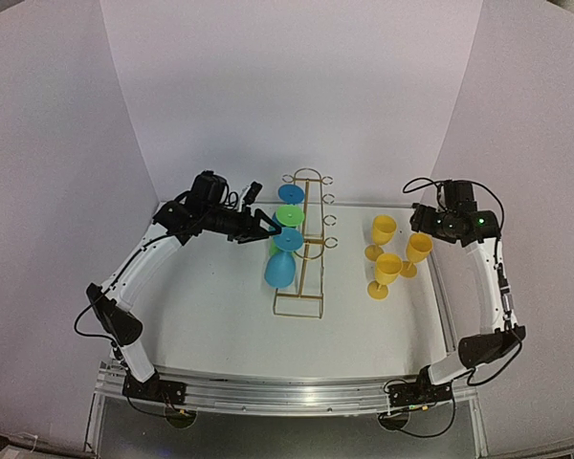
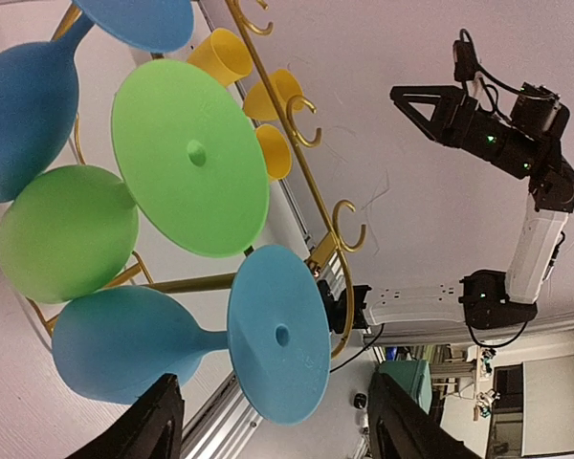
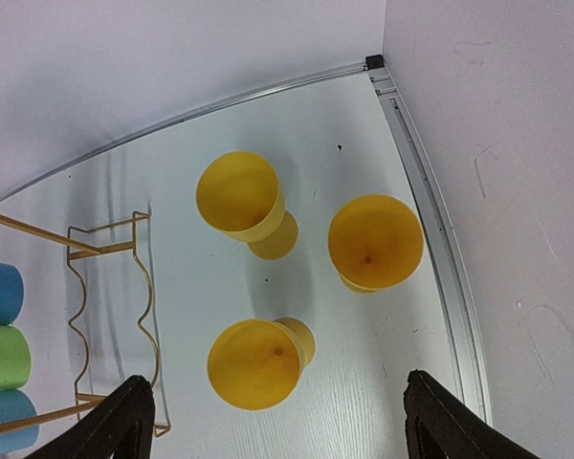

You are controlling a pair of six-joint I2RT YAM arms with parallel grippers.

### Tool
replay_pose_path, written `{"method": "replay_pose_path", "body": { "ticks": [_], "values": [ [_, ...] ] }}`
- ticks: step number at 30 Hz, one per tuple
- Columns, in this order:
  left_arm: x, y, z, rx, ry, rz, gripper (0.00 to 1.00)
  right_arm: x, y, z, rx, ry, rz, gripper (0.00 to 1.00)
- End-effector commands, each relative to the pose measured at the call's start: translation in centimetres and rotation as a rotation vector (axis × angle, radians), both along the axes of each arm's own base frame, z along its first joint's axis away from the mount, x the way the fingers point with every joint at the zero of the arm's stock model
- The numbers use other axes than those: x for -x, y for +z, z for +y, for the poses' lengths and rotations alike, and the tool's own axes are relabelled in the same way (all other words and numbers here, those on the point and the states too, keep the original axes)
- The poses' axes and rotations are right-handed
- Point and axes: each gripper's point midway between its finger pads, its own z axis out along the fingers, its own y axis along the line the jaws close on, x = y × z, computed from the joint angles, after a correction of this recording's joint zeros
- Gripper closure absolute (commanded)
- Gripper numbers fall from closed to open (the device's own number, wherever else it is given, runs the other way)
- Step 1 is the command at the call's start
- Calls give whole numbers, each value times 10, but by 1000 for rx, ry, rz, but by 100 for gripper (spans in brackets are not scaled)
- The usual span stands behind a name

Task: Take the wine glass off the wine glass rack

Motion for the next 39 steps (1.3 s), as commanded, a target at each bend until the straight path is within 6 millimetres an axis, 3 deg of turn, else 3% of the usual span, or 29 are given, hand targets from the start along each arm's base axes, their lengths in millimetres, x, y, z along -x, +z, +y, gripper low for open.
{"method": "replay_pose_path", "body": {
  "ticks": [1,10,29,39],
  "values": [
    [-5,-1,-8,7,-6,28,42,8,8,0,-6,-7,-20,16],
    [-6,4,-7,25,-9,33,65,14,12,-1,-1,-6,-33,16],
    [-5,2,16,3,18,28,71,10,19,3,-25,2,-49,17],
    [3,15,10,78,-26,48,99,9,22,2,-21,-4,-59,18]
  ]
}}
